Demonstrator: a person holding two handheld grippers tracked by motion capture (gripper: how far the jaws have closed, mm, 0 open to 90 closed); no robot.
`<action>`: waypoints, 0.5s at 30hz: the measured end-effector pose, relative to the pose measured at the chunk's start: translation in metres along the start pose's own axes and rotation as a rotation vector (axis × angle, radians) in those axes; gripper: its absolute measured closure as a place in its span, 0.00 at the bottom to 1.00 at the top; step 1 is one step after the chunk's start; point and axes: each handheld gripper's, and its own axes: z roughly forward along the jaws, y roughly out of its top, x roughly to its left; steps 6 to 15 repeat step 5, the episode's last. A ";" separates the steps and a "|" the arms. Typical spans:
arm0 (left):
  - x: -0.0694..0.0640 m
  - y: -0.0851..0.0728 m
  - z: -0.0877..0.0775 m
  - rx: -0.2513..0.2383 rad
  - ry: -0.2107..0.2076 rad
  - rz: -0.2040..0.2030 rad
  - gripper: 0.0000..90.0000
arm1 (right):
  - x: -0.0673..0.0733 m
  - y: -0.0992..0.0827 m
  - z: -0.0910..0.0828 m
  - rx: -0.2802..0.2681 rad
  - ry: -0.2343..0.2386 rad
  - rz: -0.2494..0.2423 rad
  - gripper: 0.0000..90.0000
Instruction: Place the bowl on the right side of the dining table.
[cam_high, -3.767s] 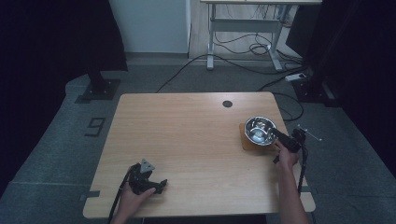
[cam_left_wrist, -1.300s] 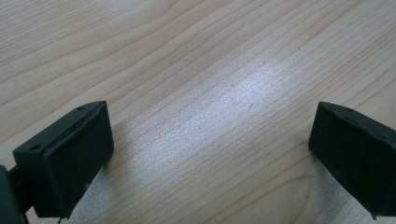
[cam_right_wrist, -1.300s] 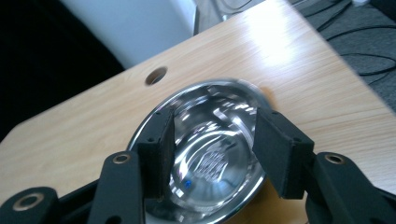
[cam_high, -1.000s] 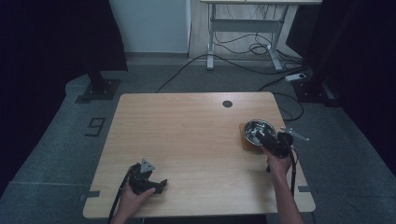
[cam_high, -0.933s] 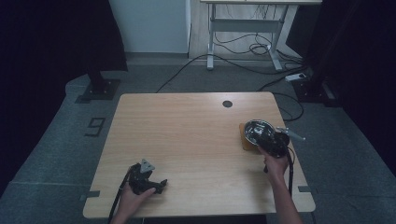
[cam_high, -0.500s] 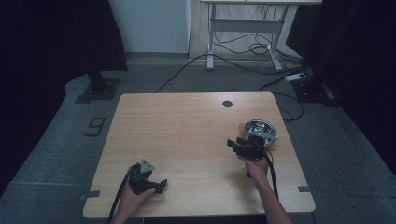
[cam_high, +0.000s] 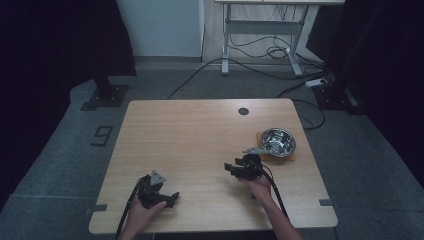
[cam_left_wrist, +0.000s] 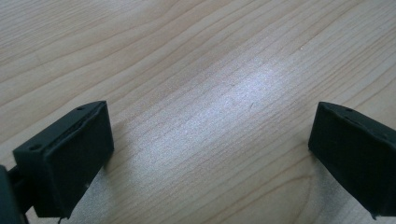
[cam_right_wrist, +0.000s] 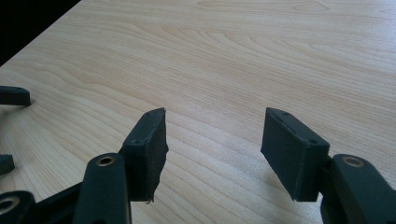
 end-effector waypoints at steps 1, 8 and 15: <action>0.000 0.000 0.000 0.000 0.000 0.000 0.00 | 0.000 0.000 0.000 0.002 -0.001 0.000 0.44; 0.000 0.000 0.000 0.000 0.000 0.000 0.00 | -0.003 0.000 -0.001 -0.004 -0.012 0.006 0.44; 0.000 0.000 0.000 0.000 0.000 0.000 0.00 | -0.003 0.000 -0.001 -0.004 -0.012 0.006 0.44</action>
